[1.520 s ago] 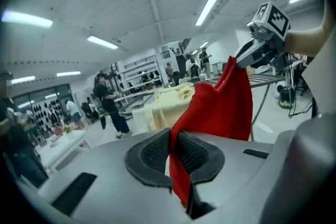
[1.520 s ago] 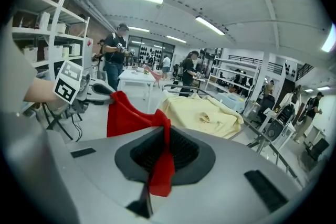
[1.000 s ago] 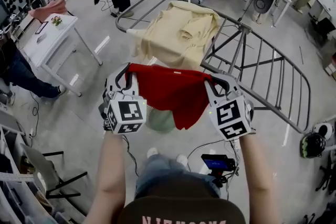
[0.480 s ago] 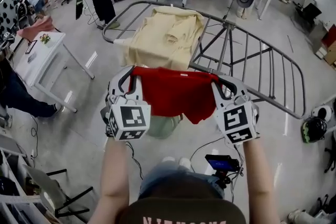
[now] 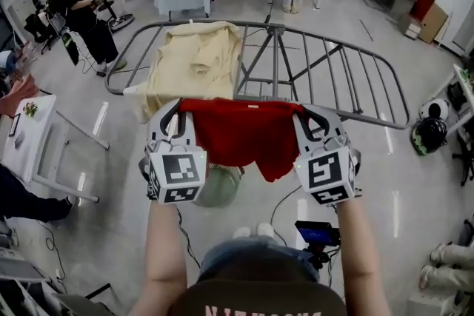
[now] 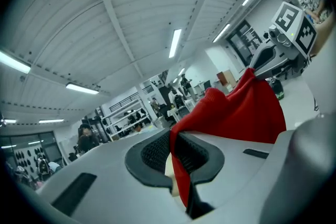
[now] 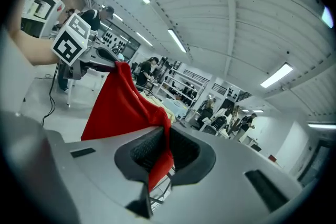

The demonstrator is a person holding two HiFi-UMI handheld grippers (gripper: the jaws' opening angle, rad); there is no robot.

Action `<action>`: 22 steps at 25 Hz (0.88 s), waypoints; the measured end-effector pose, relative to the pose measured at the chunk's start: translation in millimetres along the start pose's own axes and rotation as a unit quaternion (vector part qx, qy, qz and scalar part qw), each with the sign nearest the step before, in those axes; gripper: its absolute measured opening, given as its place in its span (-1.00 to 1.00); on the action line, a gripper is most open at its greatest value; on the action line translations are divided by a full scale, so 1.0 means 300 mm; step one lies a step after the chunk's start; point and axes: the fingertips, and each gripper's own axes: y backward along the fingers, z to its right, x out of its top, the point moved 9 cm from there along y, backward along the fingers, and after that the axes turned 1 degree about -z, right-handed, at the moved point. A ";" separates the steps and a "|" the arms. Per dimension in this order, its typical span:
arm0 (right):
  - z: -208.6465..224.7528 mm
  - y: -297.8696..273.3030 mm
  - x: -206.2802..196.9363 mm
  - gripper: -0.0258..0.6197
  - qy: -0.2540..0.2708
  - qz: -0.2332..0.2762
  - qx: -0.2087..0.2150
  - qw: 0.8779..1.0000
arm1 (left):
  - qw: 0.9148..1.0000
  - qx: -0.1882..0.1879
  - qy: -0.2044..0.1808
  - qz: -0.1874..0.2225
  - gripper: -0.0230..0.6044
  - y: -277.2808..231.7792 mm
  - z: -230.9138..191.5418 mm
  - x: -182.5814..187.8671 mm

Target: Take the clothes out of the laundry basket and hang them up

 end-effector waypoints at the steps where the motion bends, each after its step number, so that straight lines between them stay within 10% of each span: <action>1: 0.010 0.014 -0.004 -0.82 -0.003 -0.005 -0.012 1.000 | 1.000 -0.008 -0.003 0.008 -0.86 -0.013 0.006 0.017; 22: 0.255 0.250 -0.145 -0.82 -0.038 -0.093 -0.228 0.968 | 0.970 -0.171 -0.087 0.146 -0.86 -0.216 0.260 0.331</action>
